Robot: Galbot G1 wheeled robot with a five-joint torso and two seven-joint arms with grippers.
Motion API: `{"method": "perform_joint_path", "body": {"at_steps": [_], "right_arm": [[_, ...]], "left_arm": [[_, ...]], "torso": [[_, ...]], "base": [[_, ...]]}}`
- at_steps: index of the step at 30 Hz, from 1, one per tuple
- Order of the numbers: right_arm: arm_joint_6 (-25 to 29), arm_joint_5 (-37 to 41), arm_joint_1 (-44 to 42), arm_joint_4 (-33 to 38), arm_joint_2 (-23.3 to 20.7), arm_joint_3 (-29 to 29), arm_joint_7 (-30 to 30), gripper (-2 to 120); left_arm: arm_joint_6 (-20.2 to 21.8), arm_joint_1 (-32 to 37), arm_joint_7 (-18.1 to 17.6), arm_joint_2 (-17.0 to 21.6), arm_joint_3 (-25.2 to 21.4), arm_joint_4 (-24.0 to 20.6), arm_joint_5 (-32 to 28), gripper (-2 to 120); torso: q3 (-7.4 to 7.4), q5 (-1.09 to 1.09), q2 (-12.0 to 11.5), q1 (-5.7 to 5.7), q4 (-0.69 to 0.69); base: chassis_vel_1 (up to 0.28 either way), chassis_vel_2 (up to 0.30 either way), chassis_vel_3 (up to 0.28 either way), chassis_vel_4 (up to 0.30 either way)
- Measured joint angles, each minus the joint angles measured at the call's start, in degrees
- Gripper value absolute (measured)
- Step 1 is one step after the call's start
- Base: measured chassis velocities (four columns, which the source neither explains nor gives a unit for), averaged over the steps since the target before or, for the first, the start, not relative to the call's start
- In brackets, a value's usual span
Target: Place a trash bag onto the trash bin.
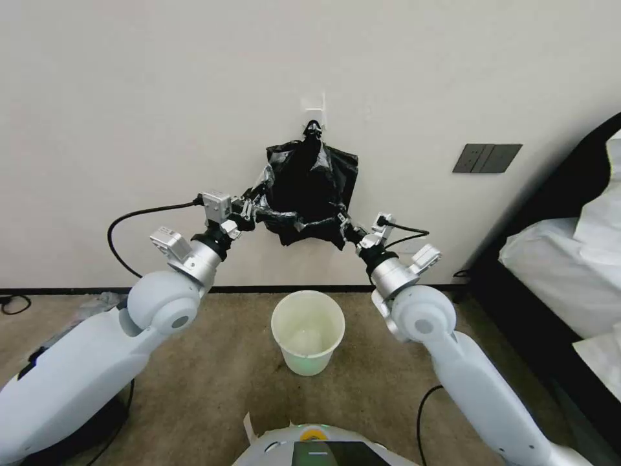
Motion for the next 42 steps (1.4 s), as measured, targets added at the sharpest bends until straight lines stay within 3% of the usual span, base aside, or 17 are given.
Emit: {"method": "perform_joint_path", "body": {"at_steps": [2,4,7,9,10,12,14,15,16,19,20,23,27,33,42], "right_arm": [[0.7,6.9,-0.8,-0.4,0.2,1.8,-0.5,0],[0.7,7.5,-1.5,-0.6,0.0,2.2,-0.7,0],[0.1,5.8,-2.4,-0.7,-0.7,2.4,-0.8,1],[-1.1,1.4,-3.0,-0.7,-1.5,2.3,-0.8,8],[-2.6,-4.1,-3.7,-0.3,-2.6,2.0,-0.6,15],[-2.9,-6.1,-3.8,-0.2,-2.9,1.9,-0.5,18],[-4.3,-15.1,-4.5,0.4,-4.2,1.6,-0.1,30],[-5.3,-23.2,-5.4,1.3,-5.5,1.6,-0.1,35],[-5.3,-23.2,-5.4,1.3,-5.5,1.6,-0.1,35],[-7.9,-40.0,-7.1,3.3,-8.8,1.6,-1.7,48],[-7.9,-40.0,-7.1,3.3,-8.8,1.6,-1.7,48],[-10.2,-52.5,-7.1,5.1,-12.5,1.6,-4.7,65],[-11.7,-56.9,-4.8,5.3,-15.1,0.9,-7.2,78],[-14.6,-55.6,0.6,6.3,-17.1,-2.1,-8.4,98],[-18.2,-51.1,9.3,8.6,-21.3,-5.1,-8.7,100]], "left_arm": [[0.0,0.1,-0.2,0.1,-0.3,0.0,0.0,0],[0.0,0.1,-0.2,0.1,-0.4,0.0,0.0,0],[0.0,0.1,-0.3,0.1,-0.4,0.0,0.0,0],[0.0,0.0,-0.3,0.0,-0.4,-0.1,0.0,0],[0.0,0.0,-0.4,0.0,-0.4,-0.3,0.0,0],[0.0,0.0,-0.4,0.0,-0.4,-0.4,0.0,0],[0.0,-0.2,-0.4,-0.1,-0.3,-0.6,0.0,0],[0.0,-0.4,-0.4,-0.2,0.0,-0.7,-0.1,0],[0.0,-0.4,-0.4,-0.2,0.0,-0.7,-0.1,0],[0.0,-0.9,-0.4,-0.4,0.8,-1.1,-0.2,0],[0.0,-0.9,-0.4,-0.4,0.8,-1.1,-0.2,0],[0.1,-2.0,-0.7,-1.1,2.1,-1.3,-0.3,0],[0.3,-2.9,-1.0,-1.6,2.8,-1.3,-0.4,0],[0.4,-3.1,-1.1,-1.3,2.7,-1.6,-0.7,0],[0.5,-3.1,-1.4,-0.8,2.3,-2.0,-1.5,0]], "torso": [[0.00,0.00,0.0,0.00,0.00],[0.00,0.00,0.0,0.00,0.00],[0.00,0.01,0.0,0.00,-0.01],[0.00,0.00,0.0,0.00,-0.01],[0.00,0.00,0.0,0.00,-0.01],[0.00,0.01,0.0,0.00,-0.01],[0.00,0.01,0.0,0.00,0.00],[0.00,0.01,0.0,0.00,0.00],[0.00,0.01,0.0,0.00,0.00],[0.00,0.02,0.0,0.00,-0.01],[0.00,0.02,0.0,0.00,-0.01],[0.00,0.01,0.0,0.00,-0.01],[0.00,0.01,0.0,0.00,-0.02],[0.00,0.00,0.0,0.00,0.00],[0.00,0.00,0.0,0.01,-0.02]], "base": [[0.000,0.000,0.000,0.000],[0.000,0.000,0.000,0.000],[0.000,0.000,0.000,0.000],[0.000,0.000,0.000,0.000],[0.000,0.000,0.000,0.000],[0.000,0.000,0.000,0.000],[0.000,0.000,0.000,0.000],[0.000,0.000,0.000,0.000],[0.000,0.000,0.000,0.000],[0.000,0.000,0.000,0.000],[0.000,0.000,0.000,0.000],[0.000,0.000,0.000,0.000],[0.000,0.000,0.000,0.000],[0.000,0.000,0.000,0.000],[0.000,0.000,0.000,0.000]]}}
